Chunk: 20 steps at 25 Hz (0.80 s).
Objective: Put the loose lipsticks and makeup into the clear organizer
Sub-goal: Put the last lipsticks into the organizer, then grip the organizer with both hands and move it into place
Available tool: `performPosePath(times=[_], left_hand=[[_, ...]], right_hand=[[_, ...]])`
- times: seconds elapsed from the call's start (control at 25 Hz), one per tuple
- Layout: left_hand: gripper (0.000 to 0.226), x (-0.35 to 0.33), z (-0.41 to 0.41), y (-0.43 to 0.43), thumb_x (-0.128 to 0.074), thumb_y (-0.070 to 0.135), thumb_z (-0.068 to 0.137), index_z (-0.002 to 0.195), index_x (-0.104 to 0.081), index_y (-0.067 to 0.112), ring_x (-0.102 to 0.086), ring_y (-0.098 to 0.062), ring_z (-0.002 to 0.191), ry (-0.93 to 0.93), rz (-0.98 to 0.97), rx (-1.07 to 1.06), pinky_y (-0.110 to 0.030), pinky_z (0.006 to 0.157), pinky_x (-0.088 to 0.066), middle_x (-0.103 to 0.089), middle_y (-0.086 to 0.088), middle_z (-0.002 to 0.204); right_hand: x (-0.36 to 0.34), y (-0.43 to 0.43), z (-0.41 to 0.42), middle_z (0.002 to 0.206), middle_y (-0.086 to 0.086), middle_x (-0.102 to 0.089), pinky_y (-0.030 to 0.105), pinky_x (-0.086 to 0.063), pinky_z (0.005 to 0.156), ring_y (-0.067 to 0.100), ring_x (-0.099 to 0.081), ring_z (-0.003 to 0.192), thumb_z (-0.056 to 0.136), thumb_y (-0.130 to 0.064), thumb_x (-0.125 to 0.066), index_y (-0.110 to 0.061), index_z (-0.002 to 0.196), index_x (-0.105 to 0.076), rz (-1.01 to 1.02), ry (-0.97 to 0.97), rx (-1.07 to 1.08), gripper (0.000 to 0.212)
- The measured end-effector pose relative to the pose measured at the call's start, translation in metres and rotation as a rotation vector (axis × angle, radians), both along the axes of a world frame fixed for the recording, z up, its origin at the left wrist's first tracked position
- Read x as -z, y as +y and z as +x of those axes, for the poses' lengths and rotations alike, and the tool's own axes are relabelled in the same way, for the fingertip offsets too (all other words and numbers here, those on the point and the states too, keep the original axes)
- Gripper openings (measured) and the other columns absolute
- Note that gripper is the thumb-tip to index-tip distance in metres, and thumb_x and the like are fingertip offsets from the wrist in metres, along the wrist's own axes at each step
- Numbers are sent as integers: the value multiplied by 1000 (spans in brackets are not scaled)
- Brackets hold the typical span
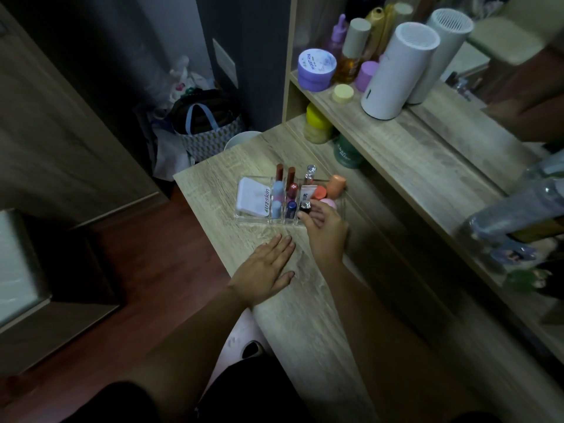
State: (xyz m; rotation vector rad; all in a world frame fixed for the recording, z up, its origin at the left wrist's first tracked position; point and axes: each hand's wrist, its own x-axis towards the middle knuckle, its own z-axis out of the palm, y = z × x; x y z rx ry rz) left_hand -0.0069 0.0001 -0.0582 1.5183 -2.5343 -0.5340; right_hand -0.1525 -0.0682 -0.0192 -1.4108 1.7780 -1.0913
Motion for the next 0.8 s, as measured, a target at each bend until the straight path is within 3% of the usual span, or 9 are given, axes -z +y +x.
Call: performPosePath(times=[0.08,0.2,0.32,0.44,0.52,0.68,0.8], left_hand=[[62,1,0,0,-45,38,95,144,-27,6,-19,-32,145,-14,10,3,-43,118,-23,-27,-13,155],[64,3,-1,0,-38,43,96,148,-18,10,-8,-25,148,-55,38,-1,-37,120,-14,-16,-8,159],[60,-4,1,4,-46,38,95,144,-30,8,-23,-28,144,60,32,-53,-39,119,-22,-30,-13,154],[33,-9,8,12,-59,24,90,115,-58,3,-54,-34,112,290,-65,-390,-39,95,-46,-61,-20,117],[27,-13,16,10,-63,21,86,104,-56,2,-53,-34,100,372,-51,-678,-35,85,-44,-58,-19,105],[63,-20,36,-20,-79,30,72,121,-49,5,-52,-30,113,515,103,-892,-39,97,-44,-55,-17,121],[60,-25,42,-45,-84,30,63,113,-54,15,-63,-25,101,593,142,-791,-38,85,-54,-67,-9,111]], right_hand=[[1,0,1,98,15,-73,16,-55,72,9,-64,82,78,-7,-73,-5,110,-66,2,12,-1,33],[2,0,1,100,13,-73,19,-52,73,13,-67,86,78,-9,-73,-7,111,-65,22,32,-7,34],[-1,3,0,103,11,-71,23,-55,78,16,-68,91,77,-7,-73,-7,114,-63,25,23,-28,38],[1,11,-8,103,8,-70,12,-48,69,19,-67,91,75,-12,-75,-11,108,-64,-10,111,41,35],[5,16,-18,107,7,-64,16,-41,72,22,-61,96,72,-18,-77,-11,106,-61,-11,209,122,38],[16,15,-40,125,13,-53,39,-43,99,28,-50,116,59,-23,-85,-8,125,-46,144,233,90,78],[19,7,-48,139,9,-47,40,-38,103,25,-44,128,59,-21,-86,-17,140,-32,240,112,-78,97]])
